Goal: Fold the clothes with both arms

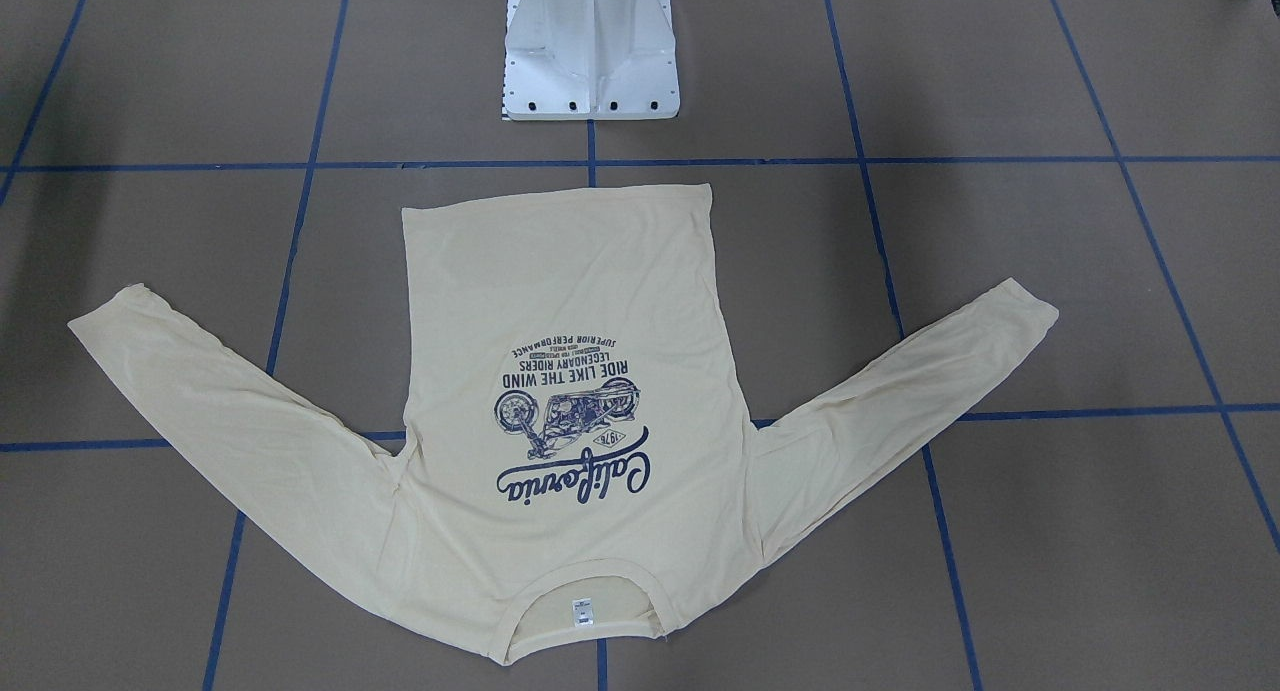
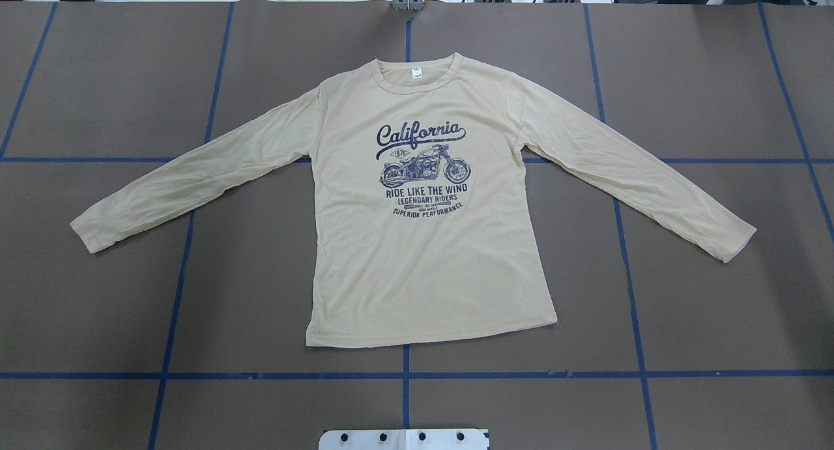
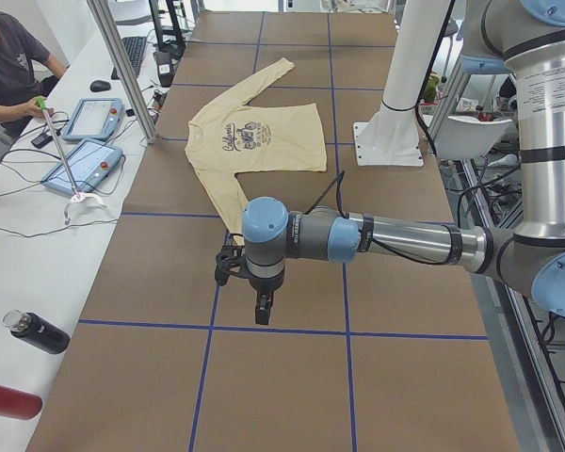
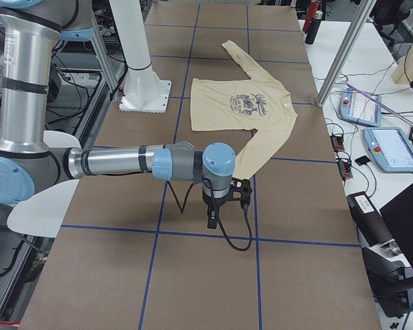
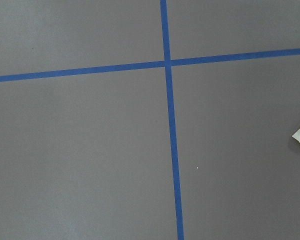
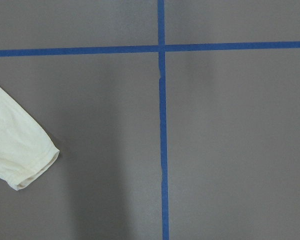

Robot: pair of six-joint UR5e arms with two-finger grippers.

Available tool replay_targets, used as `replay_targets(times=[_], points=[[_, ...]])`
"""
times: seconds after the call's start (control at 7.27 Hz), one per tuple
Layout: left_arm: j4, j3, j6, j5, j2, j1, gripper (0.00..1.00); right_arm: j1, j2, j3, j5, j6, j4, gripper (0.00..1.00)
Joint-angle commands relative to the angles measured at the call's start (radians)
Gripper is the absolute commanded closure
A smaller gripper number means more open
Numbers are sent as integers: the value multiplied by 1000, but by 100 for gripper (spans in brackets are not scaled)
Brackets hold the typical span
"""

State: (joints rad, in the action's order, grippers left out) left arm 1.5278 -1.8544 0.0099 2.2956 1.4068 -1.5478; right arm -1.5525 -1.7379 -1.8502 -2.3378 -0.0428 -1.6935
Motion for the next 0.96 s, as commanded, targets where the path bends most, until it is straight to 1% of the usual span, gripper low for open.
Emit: replay_targets(times=[0.0,0.55,0.69,0.83], points=[[-2,-9,-1,-7,3,0,0,0,3,-7,0,-2,2,0],[2,-23,1,-11,11,3,0,5,14,-37,-15,-2,3,0],[5,-25,5,-1,29,2,0,67,36,-65,-52,-6,8,0],[8,-28,5,42,40,3,0,103,41,-61,-51,-8,8,0]])
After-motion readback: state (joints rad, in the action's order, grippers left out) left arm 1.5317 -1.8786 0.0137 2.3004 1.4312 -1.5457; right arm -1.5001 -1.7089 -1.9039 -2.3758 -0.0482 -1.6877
